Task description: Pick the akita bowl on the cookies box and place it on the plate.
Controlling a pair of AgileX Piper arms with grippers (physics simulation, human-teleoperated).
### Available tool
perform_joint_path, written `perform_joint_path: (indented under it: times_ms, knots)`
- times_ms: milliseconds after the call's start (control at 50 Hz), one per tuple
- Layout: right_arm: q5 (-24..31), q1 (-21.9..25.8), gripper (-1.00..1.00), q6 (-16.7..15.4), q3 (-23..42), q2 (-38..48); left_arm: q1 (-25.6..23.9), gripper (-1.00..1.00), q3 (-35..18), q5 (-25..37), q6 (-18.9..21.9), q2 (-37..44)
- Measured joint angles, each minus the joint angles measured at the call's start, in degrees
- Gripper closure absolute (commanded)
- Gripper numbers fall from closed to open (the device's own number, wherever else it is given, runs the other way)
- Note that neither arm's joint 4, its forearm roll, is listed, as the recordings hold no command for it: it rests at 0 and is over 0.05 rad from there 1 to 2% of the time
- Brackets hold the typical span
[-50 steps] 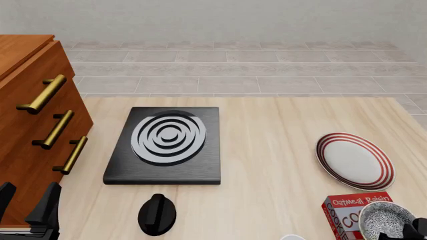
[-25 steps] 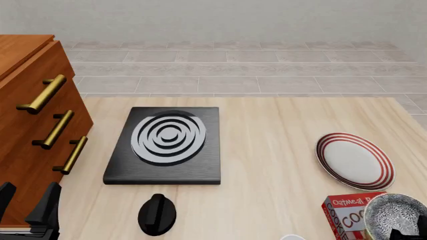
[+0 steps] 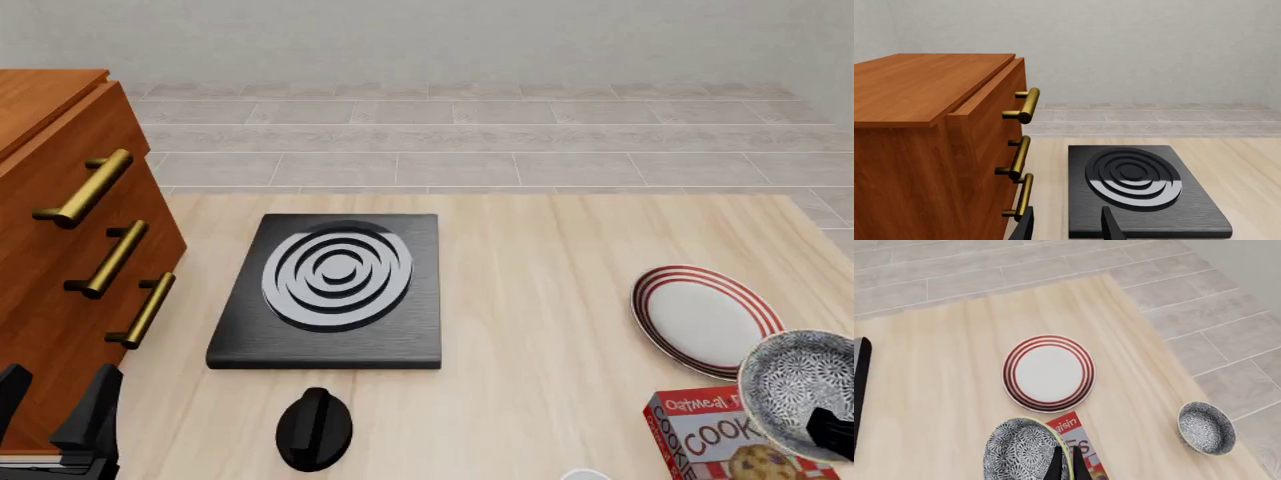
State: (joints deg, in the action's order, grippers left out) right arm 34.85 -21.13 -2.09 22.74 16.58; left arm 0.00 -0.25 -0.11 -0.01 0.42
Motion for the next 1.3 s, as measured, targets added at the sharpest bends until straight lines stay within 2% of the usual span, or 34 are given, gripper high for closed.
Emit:
perform_joint_path:
  times_ms: [380,640,900,1300]
  knots:
    - [-8.0,6.3,1.00,11.8,0.8,8.7,0.0,-1.00,0.0,0.0,0.0,0.0]
    - [-15.5,7.7,1.00,17.6,1.0,16.7,0.0,-1.00,0.0,0.0,0.0,0.0]
    - [-22.3,7.6,1.00,22.1,1.6,24.2,0.0,-1.00,0.0,0.0,0.0,0.0]
    - [-29.9,4.4,1.00,24.8,2.4,35.0,0.0,-1.00,0.0,0.0,0.0,0.0]
